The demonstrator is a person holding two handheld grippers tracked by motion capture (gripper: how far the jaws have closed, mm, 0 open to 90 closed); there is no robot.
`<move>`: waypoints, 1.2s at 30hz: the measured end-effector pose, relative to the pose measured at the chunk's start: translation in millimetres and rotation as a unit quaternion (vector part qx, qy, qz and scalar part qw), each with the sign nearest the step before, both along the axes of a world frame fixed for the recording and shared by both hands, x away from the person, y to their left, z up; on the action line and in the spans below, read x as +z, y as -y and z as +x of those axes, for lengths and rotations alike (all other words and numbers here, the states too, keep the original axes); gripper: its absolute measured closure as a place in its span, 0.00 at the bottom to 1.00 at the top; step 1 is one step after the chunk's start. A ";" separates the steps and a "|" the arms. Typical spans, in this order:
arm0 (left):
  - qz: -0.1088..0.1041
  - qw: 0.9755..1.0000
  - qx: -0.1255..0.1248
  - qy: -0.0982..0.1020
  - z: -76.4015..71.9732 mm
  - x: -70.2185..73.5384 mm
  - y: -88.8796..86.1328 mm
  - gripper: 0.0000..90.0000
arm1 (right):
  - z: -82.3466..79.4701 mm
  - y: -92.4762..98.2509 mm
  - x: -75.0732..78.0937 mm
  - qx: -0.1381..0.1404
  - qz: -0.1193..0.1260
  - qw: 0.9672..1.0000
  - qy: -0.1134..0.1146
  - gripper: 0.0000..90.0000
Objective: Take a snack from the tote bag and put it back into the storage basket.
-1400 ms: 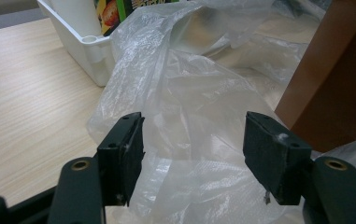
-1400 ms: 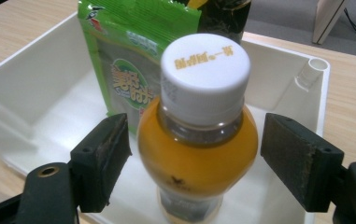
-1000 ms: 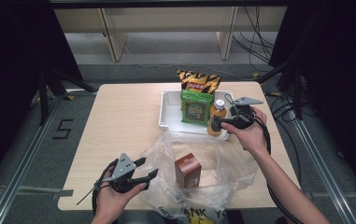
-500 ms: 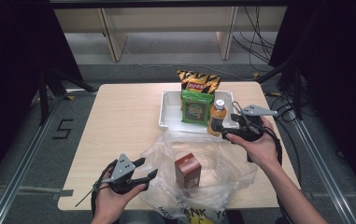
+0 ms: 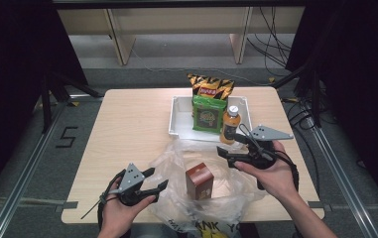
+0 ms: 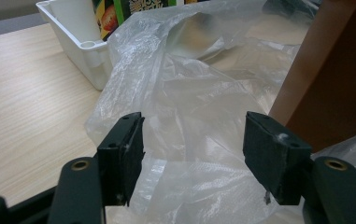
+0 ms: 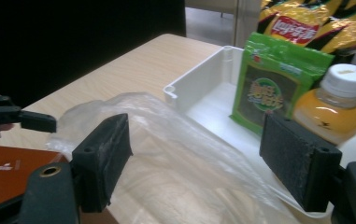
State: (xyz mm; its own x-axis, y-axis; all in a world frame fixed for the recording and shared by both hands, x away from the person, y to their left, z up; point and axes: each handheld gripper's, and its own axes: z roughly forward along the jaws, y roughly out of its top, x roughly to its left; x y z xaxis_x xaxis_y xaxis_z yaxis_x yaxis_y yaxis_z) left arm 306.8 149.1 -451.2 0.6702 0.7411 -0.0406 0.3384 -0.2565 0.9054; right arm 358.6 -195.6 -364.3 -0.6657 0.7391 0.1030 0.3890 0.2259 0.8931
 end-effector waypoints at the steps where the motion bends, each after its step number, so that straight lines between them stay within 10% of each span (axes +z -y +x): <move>1: 0.000 1.000 0.000 0.000 0.1 -0.1 0.0 0.42 | -0.1 -1.8 -0.4 0.011 -0.002 1.000 0.002 0.28; 36: -0.003 1.000 -0.004 -0.003 1.2 -1.2 0.7 0.42 | -36.4 -34.4 16.6 0.055 0.023 0.998 0.021 0.22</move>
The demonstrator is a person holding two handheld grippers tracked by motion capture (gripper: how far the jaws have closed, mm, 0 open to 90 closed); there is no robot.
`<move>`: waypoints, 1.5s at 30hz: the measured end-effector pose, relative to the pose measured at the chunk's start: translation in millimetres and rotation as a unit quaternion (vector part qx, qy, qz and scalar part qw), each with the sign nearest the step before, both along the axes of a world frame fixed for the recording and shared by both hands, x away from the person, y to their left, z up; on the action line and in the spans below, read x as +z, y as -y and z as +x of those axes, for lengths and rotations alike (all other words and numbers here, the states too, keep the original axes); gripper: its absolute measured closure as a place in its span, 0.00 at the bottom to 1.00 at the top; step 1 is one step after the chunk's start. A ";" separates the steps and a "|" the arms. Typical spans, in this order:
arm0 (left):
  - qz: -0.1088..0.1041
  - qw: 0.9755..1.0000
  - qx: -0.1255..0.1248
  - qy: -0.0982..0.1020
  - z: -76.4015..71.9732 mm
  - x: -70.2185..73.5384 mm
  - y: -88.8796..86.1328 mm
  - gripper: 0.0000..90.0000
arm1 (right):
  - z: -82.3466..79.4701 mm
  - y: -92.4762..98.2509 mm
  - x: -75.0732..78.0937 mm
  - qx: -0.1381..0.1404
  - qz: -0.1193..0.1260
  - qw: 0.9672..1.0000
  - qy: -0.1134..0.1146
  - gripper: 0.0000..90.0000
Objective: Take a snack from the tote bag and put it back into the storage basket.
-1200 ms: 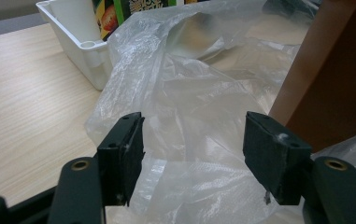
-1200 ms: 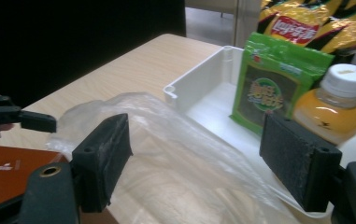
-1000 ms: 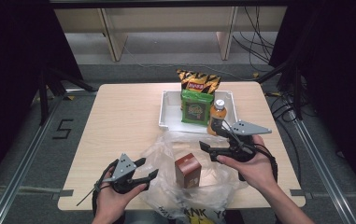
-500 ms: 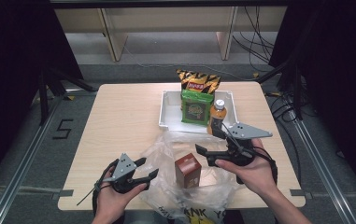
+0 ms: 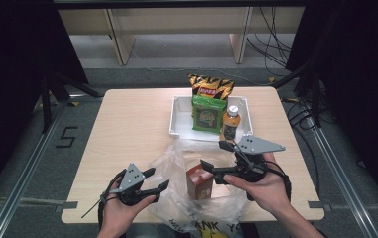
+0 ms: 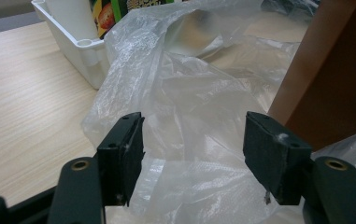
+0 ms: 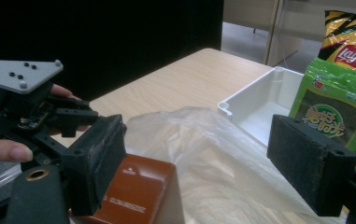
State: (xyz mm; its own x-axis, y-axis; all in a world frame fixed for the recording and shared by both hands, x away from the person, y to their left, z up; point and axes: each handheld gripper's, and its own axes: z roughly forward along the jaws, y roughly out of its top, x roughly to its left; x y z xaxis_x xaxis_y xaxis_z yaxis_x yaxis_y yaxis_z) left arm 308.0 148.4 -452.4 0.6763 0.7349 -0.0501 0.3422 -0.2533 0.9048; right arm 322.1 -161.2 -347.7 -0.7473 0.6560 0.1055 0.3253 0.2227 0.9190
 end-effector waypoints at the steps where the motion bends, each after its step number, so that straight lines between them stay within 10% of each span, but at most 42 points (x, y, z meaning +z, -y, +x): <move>1: -0.002 1.000 -0.002 0.002 0.3 0.1 0.5 0.42 | -1.5 -0.9 0.8 0.003 -0.003 1.000 0.002 0.22; 19: 0.000 1.000 -0.008 0.011 -2.0 3.2 2.5 0.42 | -19.0 -23.6 -11.4 0.032 -0.025 0.999 0.011 0.20; 20: 0.000 1.000 -0.008 0.011 -2.1 3.2 2.4 0.42 | -22.6 -25.2 -12.1 0.025 -0.024 0.999 -0.013 0.20; 32: 0.000 1.000 -0.008 0.012 -1.5 3.0 2.7 0.42 | -21.2 -30.1 -26.8 0.036 -0.058 0.998 0.016 0.18; 45: 0.003 1.000 -0.005 0.009 -1.8 2.8 2.3 0.42 | -22.0 -38.3 -47.9 0.038 -0.076 0.996 -0.011 0.18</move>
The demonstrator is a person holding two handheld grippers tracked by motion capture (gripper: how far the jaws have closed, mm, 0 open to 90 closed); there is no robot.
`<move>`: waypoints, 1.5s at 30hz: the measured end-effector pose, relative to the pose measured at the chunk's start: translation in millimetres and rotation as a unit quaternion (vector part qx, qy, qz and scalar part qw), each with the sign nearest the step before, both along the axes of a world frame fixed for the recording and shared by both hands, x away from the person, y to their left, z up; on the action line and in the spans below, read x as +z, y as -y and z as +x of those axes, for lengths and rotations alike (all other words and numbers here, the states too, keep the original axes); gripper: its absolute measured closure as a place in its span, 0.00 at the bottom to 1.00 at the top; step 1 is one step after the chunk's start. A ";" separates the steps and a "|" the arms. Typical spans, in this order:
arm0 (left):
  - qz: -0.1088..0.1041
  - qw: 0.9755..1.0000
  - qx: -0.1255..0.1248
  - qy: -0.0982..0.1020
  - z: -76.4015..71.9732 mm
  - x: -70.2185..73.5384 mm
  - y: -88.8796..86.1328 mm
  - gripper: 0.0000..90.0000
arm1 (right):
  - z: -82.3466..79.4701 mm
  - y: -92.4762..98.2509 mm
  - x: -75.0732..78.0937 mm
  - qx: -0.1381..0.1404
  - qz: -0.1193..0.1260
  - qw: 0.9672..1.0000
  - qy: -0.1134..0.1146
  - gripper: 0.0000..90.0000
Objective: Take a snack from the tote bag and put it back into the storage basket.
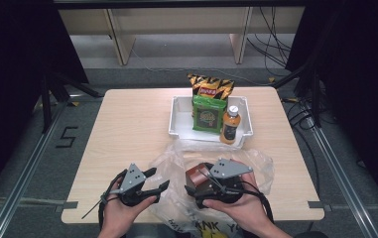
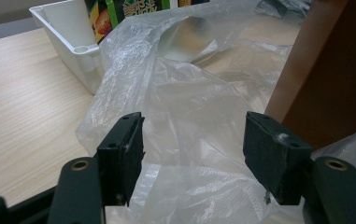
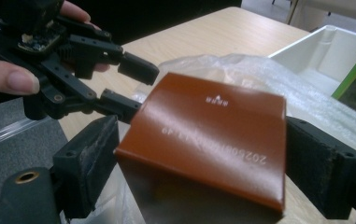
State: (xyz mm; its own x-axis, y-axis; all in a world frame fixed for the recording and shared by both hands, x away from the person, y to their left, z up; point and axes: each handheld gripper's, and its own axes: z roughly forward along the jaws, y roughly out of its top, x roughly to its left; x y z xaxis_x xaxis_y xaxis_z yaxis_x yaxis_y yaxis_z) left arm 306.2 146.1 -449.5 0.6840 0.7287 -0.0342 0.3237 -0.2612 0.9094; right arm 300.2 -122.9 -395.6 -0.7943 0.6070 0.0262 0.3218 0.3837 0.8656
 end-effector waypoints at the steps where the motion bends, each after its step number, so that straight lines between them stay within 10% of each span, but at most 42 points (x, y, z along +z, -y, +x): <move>1: 0.001 1.000 0.000 0.001 0.1 0.0 -0.1 0.42 | -0.1 -0.6 -1.6 -0.007 0.003 1.000 0.000 0.18; 45: 0.004 1.000 -0.005 -0.003 1.0 -2.4 0.2 0.42 | -0.2 -4.4 -14.5 -0.033 0.001 0.999 0.008 0.38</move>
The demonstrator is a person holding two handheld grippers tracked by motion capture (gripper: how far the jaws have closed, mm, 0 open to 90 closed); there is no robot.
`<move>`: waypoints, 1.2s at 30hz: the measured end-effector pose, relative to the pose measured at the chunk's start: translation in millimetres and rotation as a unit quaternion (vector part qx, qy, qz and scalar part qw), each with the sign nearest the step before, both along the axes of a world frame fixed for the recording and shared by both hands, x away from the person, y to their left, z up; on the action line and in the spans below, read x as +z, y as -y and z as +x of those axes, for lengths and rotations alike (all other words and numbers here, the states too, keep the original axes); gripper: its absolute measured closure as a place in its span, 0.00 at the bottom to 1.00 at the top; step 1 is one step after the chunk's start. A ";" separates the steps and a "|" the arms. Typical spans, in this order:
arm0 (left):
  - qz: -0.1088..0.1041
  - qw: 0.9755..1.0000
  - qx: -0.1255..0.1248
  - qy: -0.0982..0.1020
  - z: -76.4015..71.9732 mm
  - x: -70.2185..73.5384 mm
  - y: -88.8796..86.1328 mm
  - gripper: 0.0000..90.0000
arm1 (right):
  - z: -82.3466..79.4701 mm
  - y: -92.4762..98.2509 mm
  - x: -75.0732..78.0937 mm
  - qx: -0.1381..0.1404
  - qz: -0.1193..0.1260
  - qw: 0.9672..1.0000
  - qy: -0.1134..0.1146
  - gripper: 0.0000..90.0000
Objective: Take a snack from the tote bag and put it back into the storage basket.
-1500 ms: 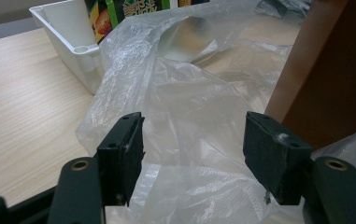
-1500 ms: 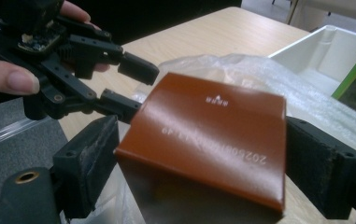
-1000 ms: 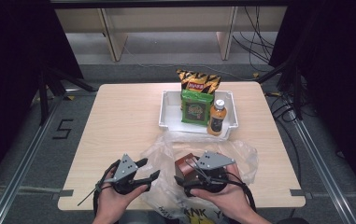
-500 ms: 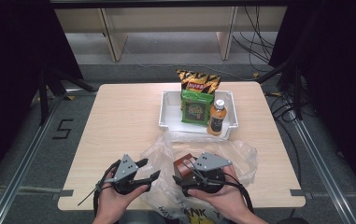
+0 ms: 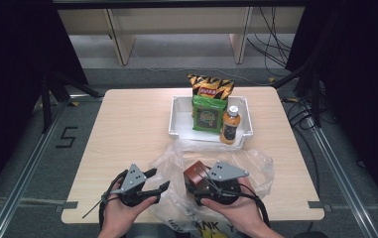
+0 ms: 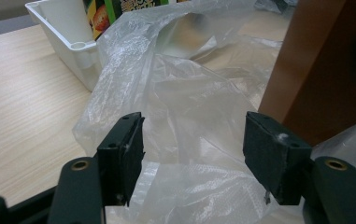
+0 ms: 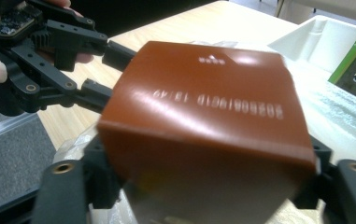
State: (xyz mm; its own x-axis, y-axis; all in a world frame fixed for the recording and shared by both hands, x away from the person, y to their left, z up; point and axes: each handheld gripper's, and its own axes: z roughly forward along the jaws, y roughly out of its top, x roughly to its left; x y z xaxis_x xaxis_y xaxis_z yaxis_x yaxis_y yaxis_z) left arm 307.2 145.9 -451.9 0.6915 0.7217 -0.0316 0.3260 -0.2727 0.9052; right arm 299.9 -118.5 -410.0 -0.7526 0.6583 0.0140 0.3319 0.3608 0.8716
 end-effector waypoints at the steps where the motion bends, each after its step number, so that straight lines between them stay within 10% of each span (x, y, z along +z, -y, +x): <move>1: -0.002 1.000 0.002 -0.003 -0.5 -0.2 0.4 0.42 | 0.2 0.4 0.0 0.000 0.000 1.000 0.003 0.39; 26: -0.010 1.000 0.005 0.003 0.4 1.7 -2.3 0.42 | 4.8 8.5 8.9 0.026 0.002 1.000 0.014 0.43; 36: -0.013 1.000 0.006 0.006 0.7 2.0 -1.9 0.43 | 12.6 12.9 29.2 0.027 0.038 0.999 0.009 0.43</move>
